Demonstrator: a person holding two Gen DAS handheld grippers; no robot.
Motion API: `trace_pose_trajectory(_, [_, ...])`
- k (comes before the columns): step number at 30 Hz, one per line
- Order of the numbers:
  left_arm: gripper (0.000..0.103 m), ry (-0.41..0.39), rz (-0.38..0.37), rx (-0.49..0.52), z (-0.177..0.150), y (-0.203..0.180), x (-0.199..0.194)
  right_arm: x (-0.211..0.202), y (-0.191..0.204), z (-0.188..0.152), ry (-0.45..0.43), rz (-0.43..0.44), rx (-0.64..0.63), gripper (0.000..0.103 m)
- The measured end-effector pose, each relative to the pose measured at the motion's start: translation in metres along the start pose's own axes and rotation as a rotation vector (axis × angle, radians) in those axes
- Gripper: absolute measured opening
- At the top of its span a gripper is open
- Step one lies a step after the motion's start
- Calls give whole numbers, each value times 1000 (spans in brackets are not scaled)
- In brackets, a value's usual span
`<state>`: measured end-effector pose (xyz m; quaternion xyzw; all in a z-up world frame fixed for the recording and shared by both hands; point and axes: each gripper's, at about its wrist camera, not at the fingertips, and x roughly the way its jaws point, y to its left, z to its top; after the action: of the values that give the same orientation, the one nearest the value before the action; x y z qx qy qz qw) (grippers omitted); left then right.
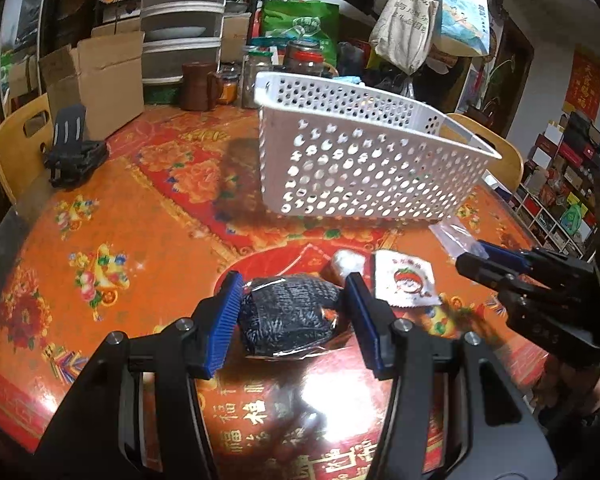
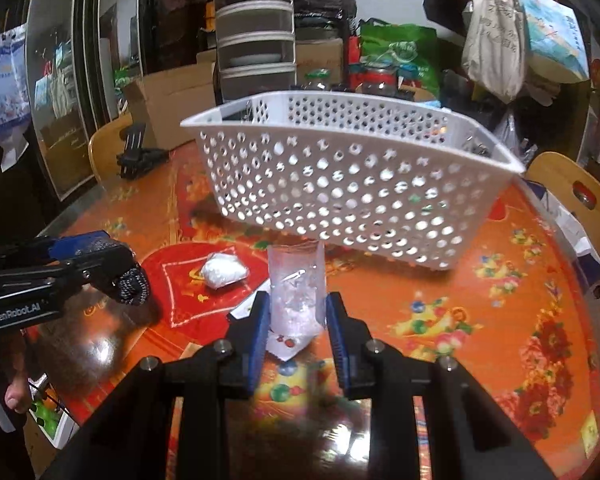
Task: Organize soft objects
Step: 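Lower the black bundle and clear cup into the basket and open both tools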
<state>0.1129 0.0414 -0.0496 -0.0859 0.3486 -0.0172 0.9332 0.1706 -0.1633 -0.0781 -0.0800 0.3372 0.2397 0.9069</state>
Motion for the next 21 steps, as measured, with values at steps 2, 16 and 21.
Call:
trace_pose_trajectory(2, [50,-6,-10,13,7,-5,-3,-8,-4,2,-14,-4,3,27])
trace_pose_trajectory(16, [50,-89,-72,103,142,-46,-23,-58,-35,72,-146,-128,-9,27])
trace_pose_trajectory(21, [50,-28,-40,102,192,-57,18,-42,-58,111,-122,-167,18,27])
